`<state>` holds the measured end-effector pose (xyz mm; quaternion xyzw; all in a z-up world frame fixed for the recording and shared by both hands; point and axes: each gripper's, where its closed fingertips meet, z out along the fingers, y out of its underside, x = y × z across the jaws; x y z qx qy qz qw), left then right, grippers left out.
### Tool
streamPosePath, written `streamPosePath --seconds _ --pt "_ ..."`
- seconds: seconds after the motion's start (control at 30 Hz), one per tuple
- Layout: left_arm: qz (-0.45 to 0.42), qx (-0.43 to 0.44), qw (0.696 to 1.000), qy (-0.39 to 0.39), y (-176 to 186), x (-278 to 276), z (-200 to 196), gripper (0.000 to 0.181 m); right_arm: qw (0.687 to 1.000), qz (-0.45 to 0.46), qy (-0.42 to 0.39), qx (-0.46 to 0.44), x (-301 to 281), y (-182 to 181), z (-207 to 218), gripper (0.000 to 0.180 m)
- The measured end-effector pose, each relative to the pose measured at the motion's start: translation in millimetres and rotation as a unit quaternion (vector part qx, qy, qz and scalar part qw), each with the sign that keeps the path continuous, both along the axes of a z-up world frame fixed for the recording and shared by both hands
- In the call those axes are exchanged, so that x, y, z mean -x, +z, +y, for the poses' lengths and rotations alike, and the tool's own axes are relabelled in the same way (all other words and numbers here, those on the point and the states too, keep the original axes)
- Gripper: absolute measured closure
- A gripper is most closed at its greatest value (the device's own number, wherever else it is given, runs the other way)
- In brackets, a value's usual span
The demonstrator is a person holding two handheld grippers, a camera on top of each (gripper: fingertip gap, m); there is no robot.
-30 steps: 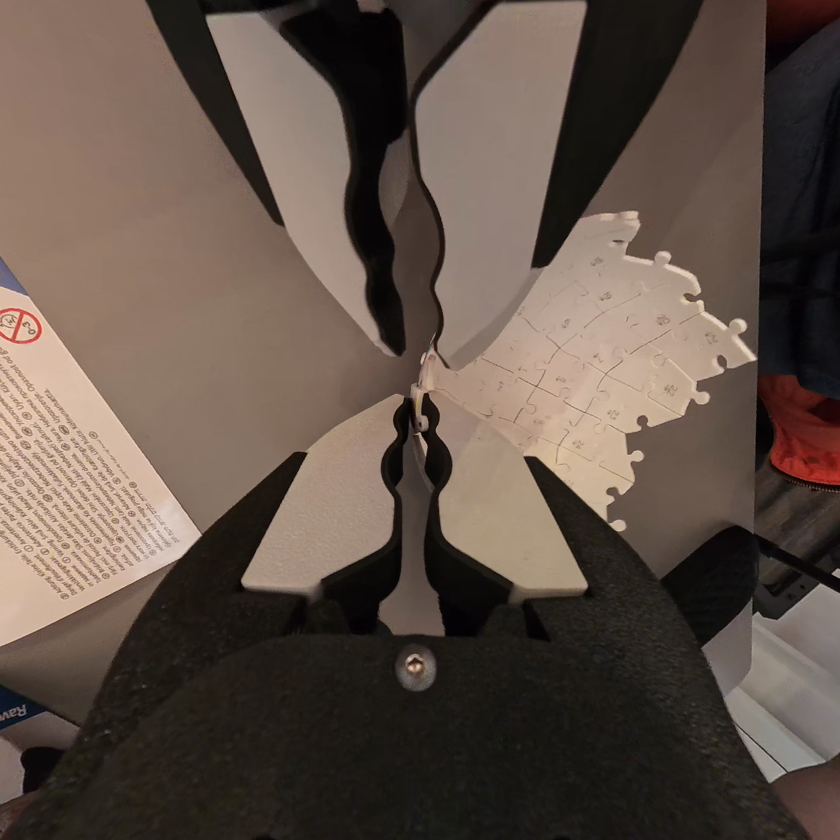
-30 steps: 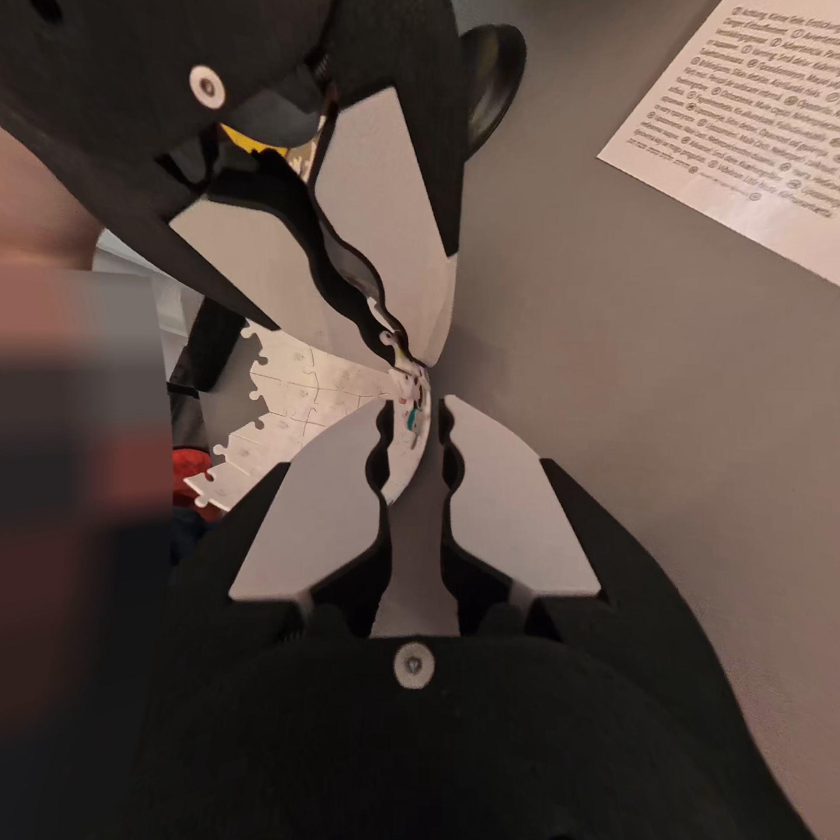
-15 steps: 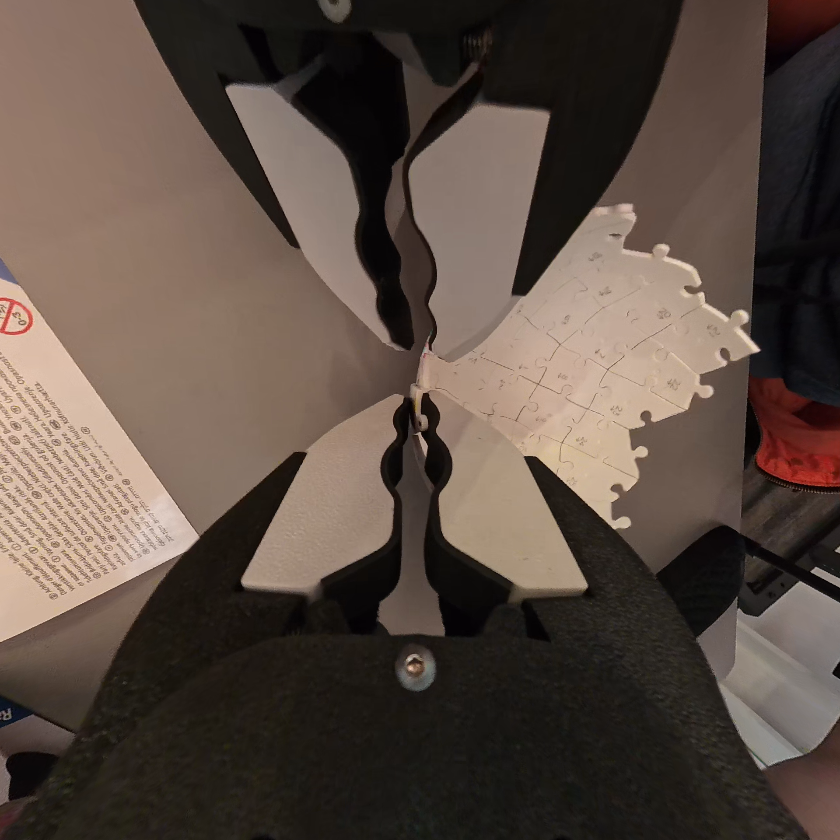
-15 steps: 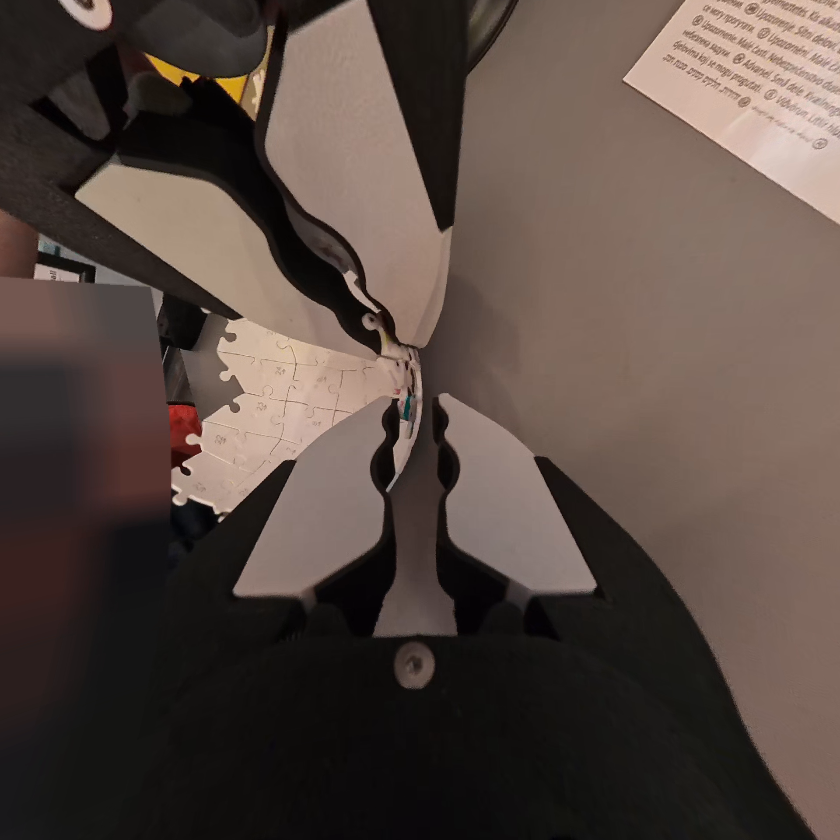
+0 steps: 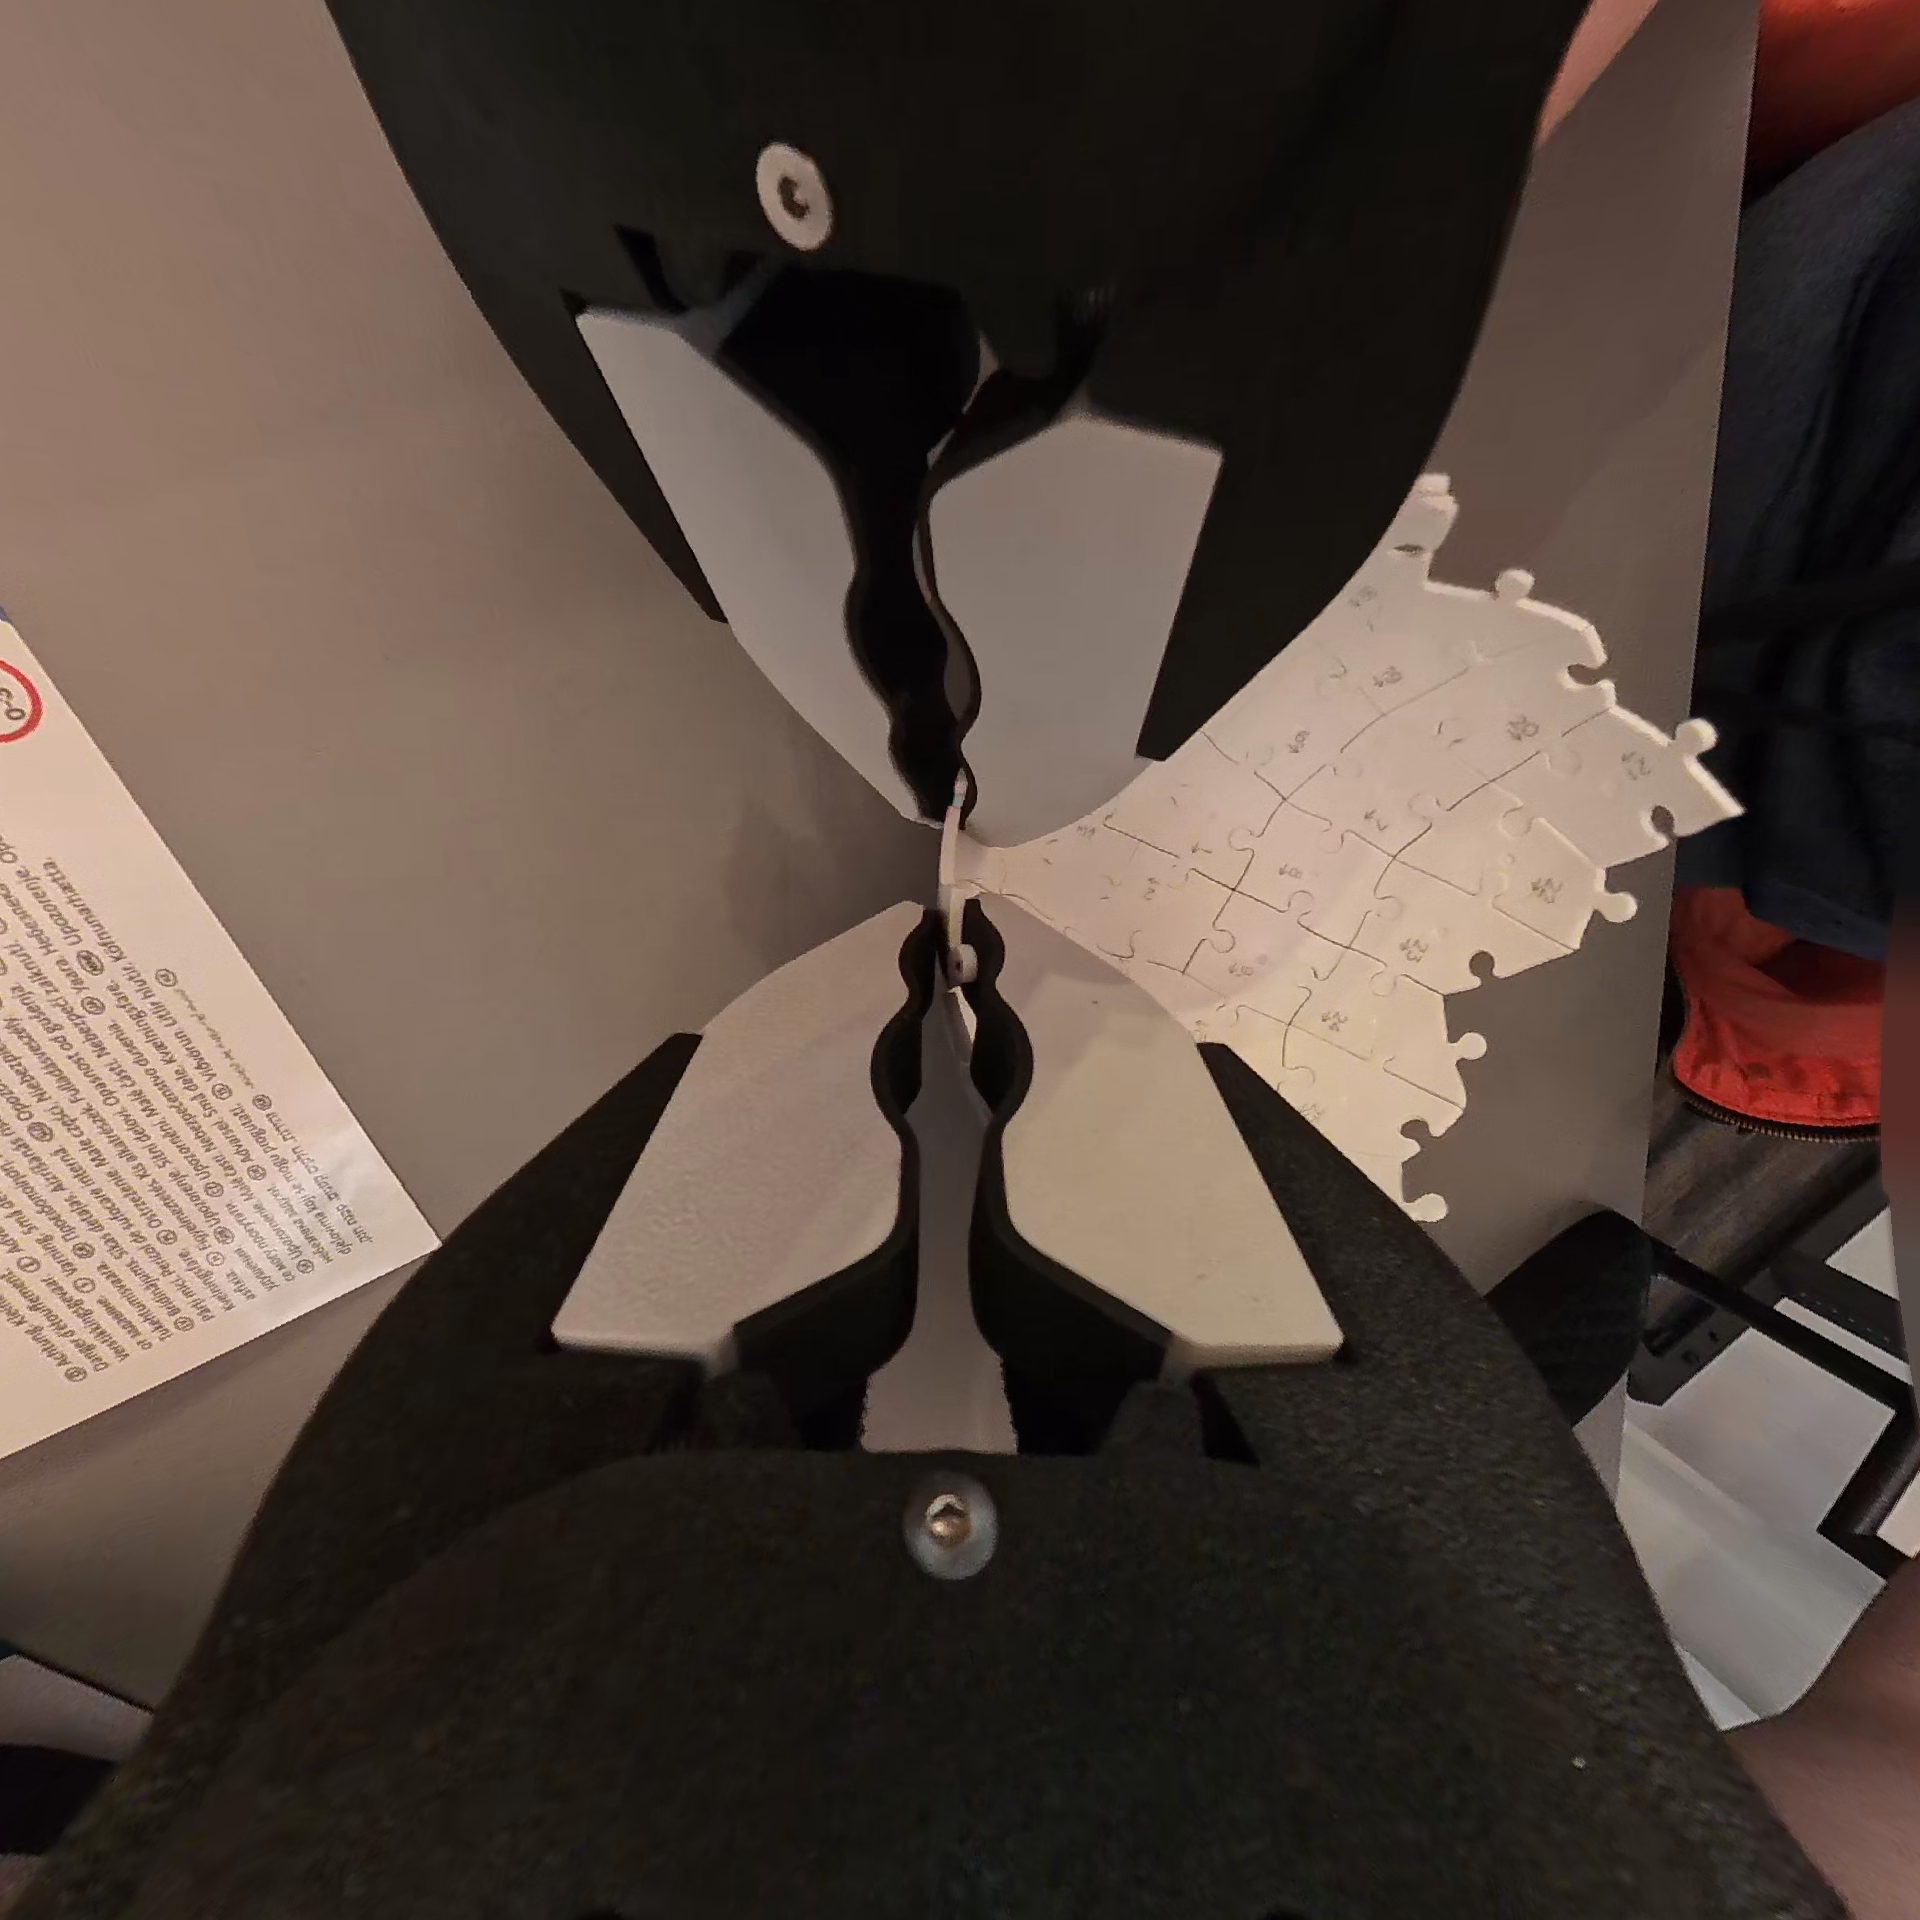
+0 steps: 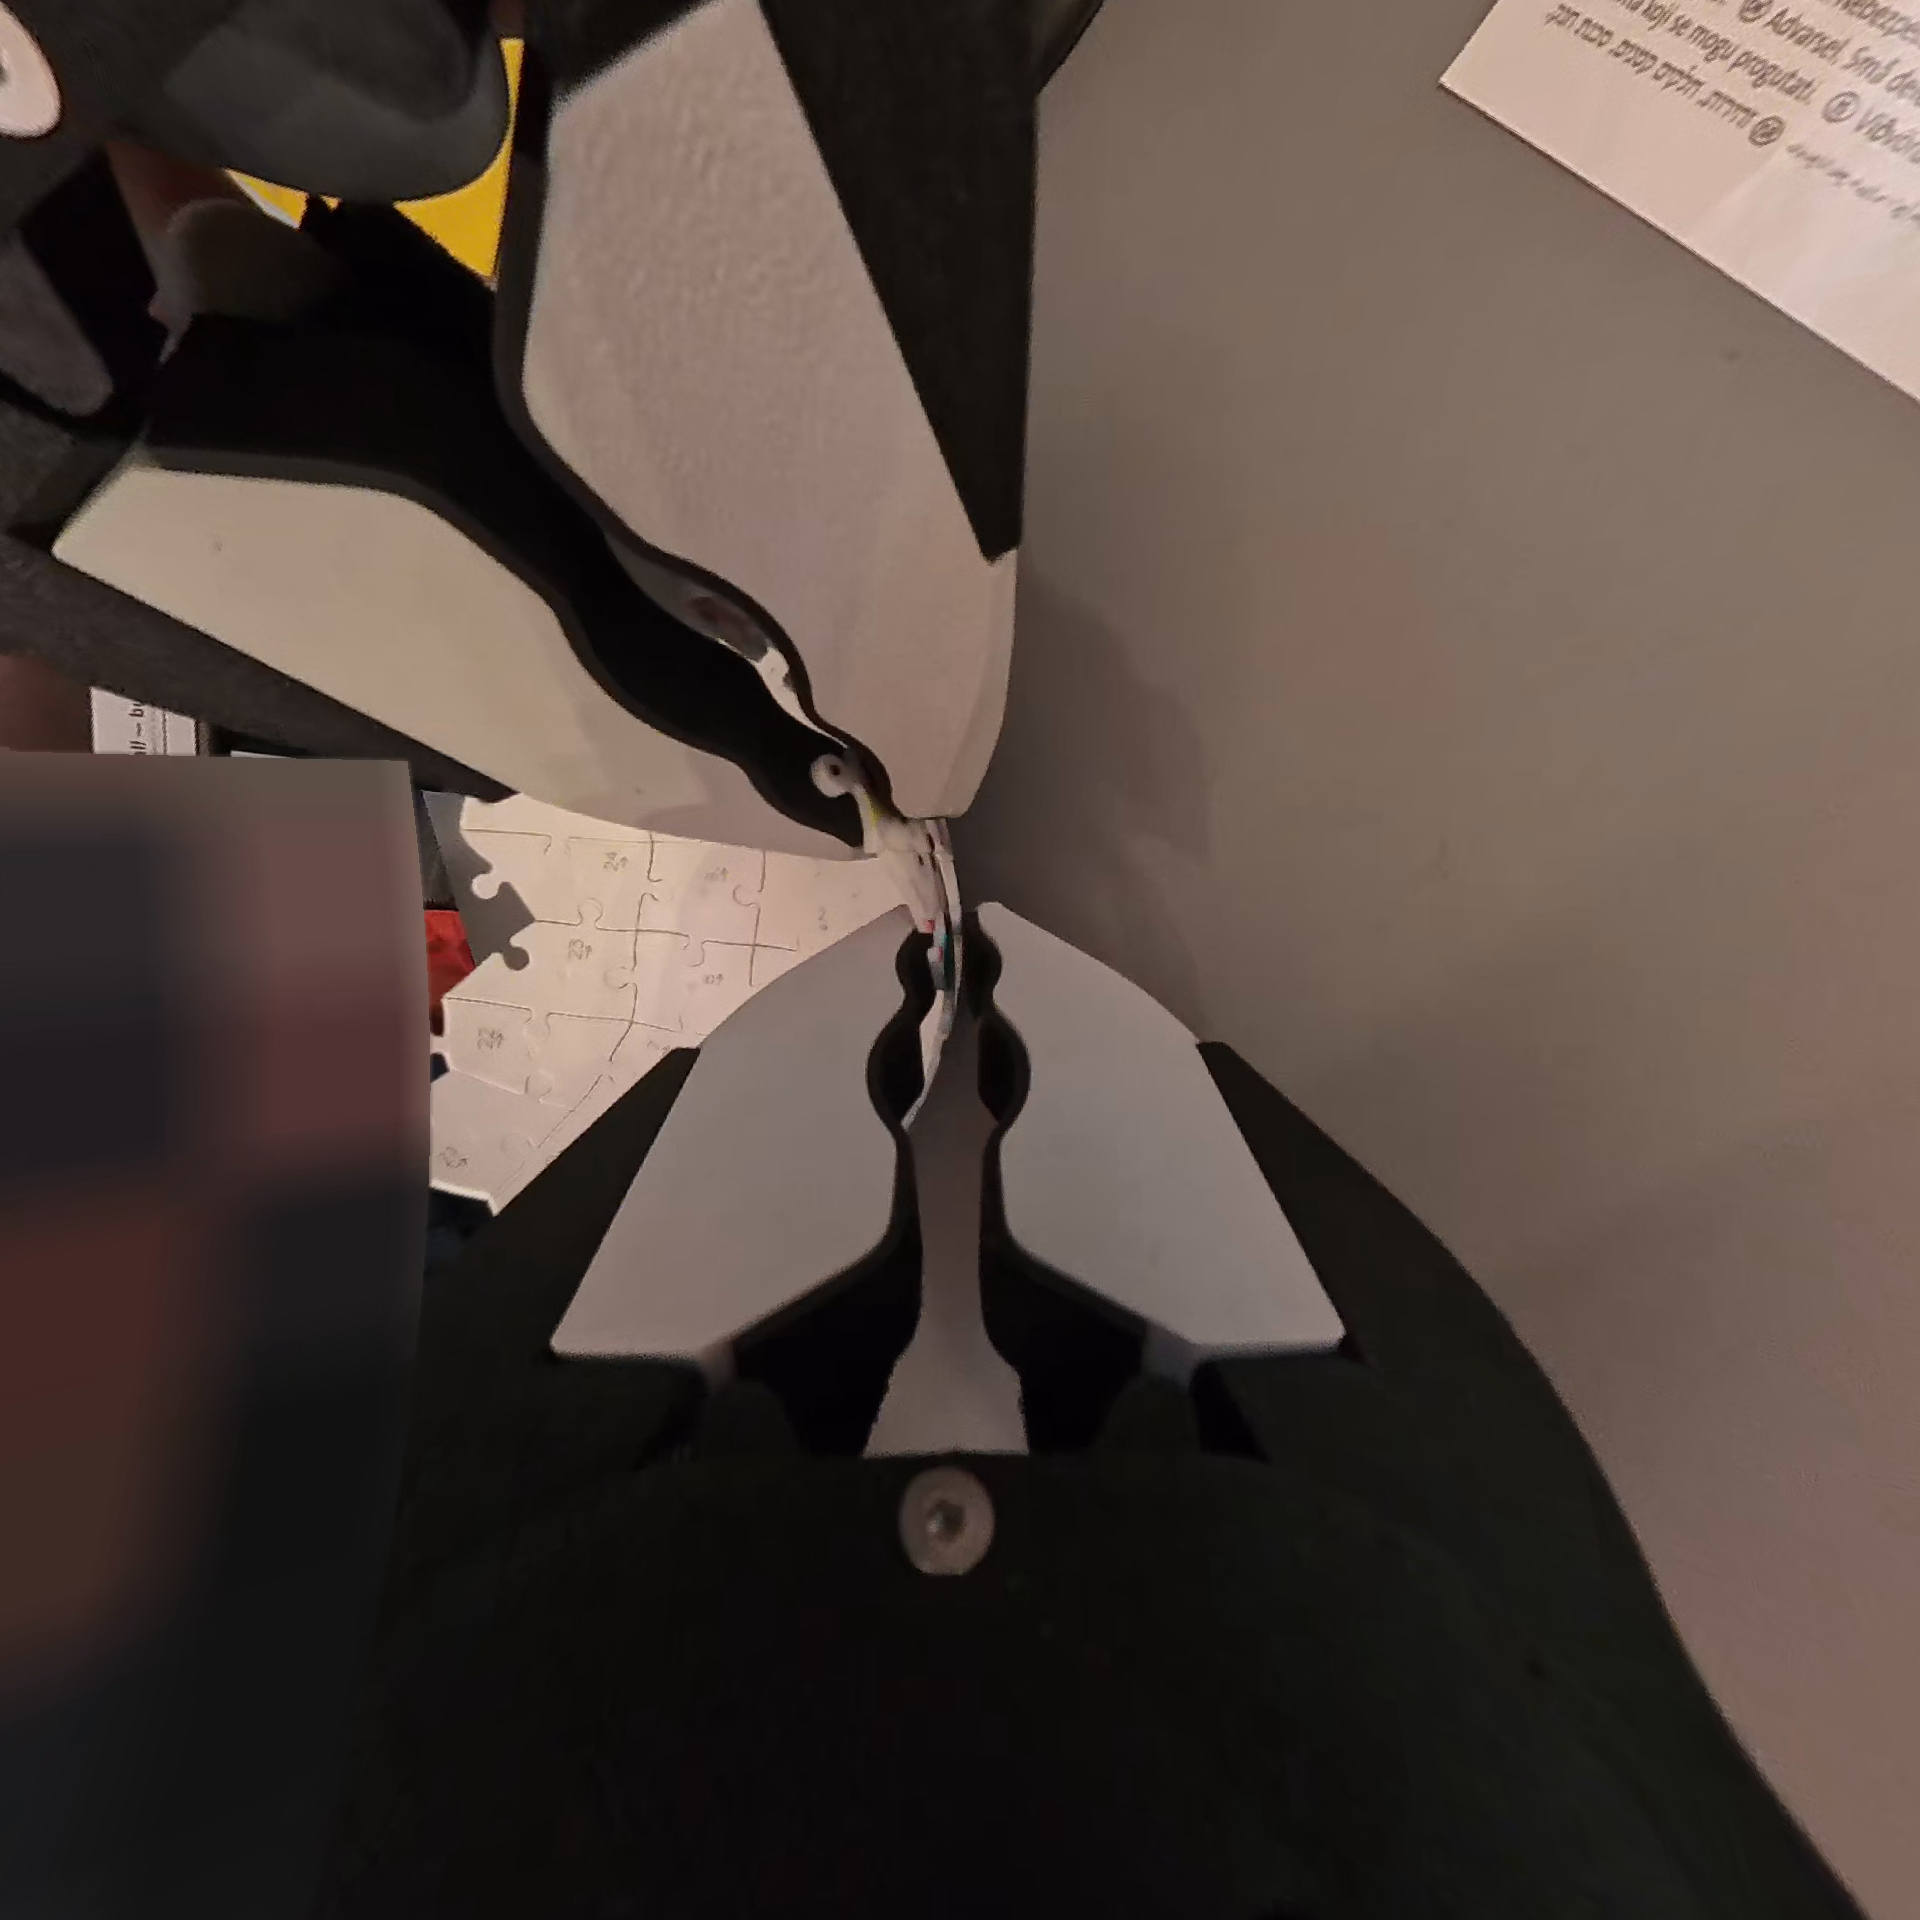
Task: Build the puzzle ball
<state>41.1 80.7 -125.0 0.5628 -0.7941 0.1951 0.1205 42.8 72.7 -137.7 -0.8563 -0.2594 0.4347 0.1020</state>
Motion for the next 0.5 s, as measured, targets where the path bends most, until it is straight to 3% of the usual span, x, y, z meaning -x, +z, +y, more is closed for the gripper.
streamPosePath --seconds 0.33,0.5 --pt "0.011 -0.012 1.0 0.009 -1.4 0.3 2.2 0.177 1.0 0.001 -0.01 0.005 0.6 -1.2 1.3 0.176" --pt "0.017 -0.015 1.0 0.014 -1.2 0.5 1.3 0.168 1.0 0.002 -0.016 0.001 0.7 -2.1 2.7 0.176"
